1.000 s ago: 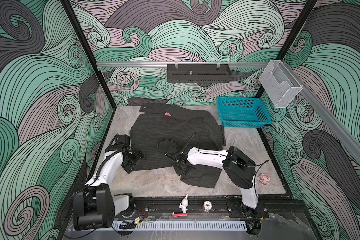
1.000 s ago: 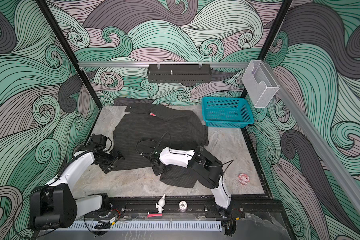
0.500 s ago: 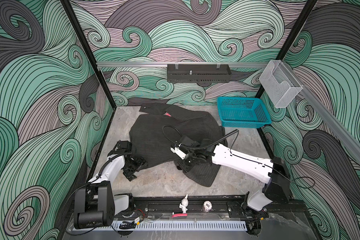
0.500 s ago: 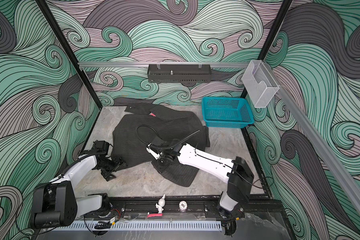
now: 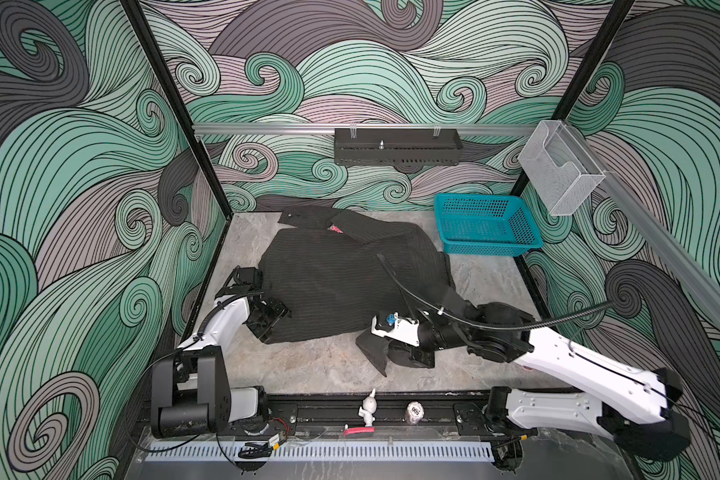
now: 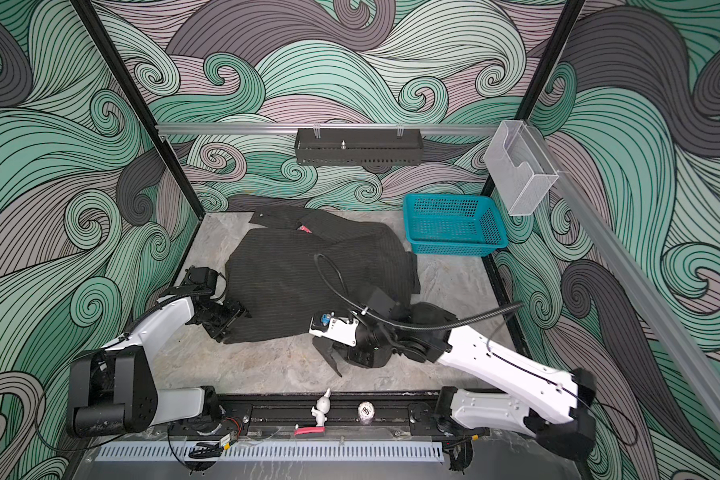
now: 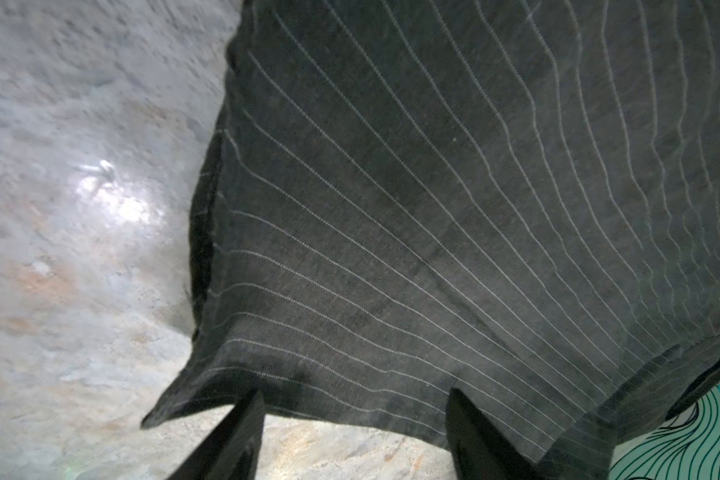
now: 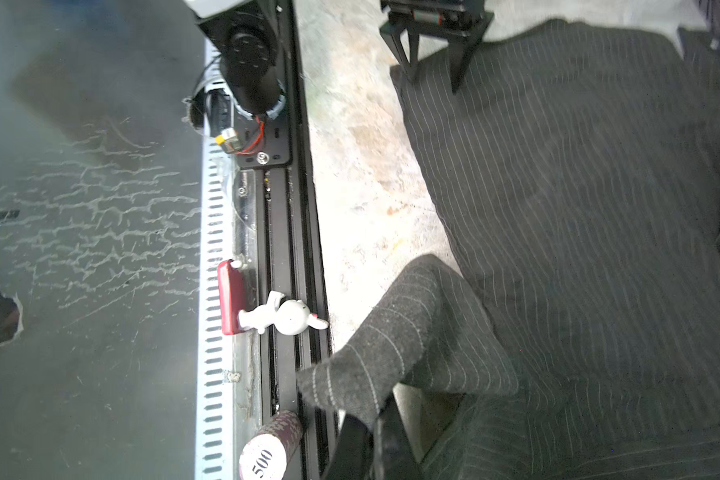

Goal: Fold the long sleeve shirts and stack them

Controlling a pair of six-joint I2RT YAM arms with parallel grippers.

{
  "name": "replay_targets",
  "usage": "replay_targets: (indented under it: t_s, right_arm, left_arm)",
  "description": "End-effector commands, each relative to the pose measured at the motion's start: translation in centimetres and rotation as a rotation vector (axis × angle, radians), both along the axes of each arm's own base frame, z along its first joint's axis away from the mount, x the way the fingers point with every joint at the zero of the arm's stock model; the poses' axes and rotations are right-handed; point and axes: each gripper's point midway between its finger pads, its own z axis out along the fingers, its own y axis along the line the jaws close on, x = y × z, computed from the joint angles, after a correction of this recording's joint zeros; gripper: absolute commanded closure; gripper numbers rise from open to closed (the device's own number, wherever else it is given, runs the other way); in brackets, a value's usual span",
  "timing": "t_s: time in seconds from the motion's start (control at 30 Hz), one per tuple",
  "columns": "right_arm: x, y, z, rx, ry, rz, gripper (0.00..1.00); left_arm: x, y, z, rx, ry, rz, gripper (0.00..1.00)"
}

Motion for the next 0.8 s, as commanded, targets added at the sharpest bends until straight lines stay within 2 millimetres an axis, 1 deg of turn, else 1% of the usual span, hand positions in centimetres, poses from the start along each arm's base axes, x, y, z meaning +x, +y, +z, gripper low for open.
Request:
replay_targets:
  t_s: [0.0,0.1,0.2,0.3,0.33,0.37,0.4,0.47,0.57,0.6,0.67,0.7,0.77]
  right_arm:
    - [-0.8,1.7,-0.9,0.024,-0.036,0.147,1.00]
    - [-1.8,3.3,-2.7,-0.008,0.007,0.206,1.00]
    - [-3.7,5.7,-4.7,-0.036,0.031,0.297,1.00]
    - [-5.1,8.0,-7.1,-0.066,0.063,0.345,1.00]
    - [-5.2,8.4,-7.7,-0.080,0.064,0.347,0.93]
    - [-5.2,8.7,-8.1,-0.100,0.062,0.342,0.64]
    - [-4.9,8.8,-8.3,-0.114,0.057,0.315,0.49]
    - [-3.5,8.6,-7.9,-0.122,0.014,0.240,0.37]
    - [-1.6,7.2,-6.3,-0.066,-0.015,0.131,0.26]
    - [-0.5,6.5,-5.5,-0.032,-0.002,0.059,0.24]
    - [2.2,5.0,-5.0,0.016,0.052,-0.100,0.22]
    - [4.1,3.8,-5.2,0.030,0.089,-0.220,0.23]
    - [8.2,1.1,-6.7,0.015,0.184,-0.495,0.30]
  left_arm:
    - [0.4,0.3,1.4,0.012,-0.028,0.001,0.23]
    - [0.2,0.5,1.9,0.029,-0.033,0.003,0.21]
    - [0.1,0.7,2.1,0.036,-0.031,0.009,0.22]
    - [0.0,0.9,2.3,0.039,-0.035,0.018,0.23]
    - [0.0,0.9,2.4,0.040,-0.037,0.020,0.23]
    - [0.0,1.0,2.5,0.041,-0.039,0.022,0.23]
    - [0.1,1.1,2.8,0.044,-0.041,0.023,0.22]
    - [0.1,1.2,3.0,0.050,-0.043,0.023,0.21]
    - [0.3,1.4,3.2,0.056,-0.050,0.024,0.20]
    - [0.4,1.4,3.2,0.057,-0.051,0.024,0.20]
    - [0.6,1.3,2.8,0.052,-0.047,0.024,0.22]
    - [0.7,1.2,2.5,0.043,-0.044,0.023,0.24]
    - [1.0,1.0,1.7,0.025,-0.034,0.028,0.29]
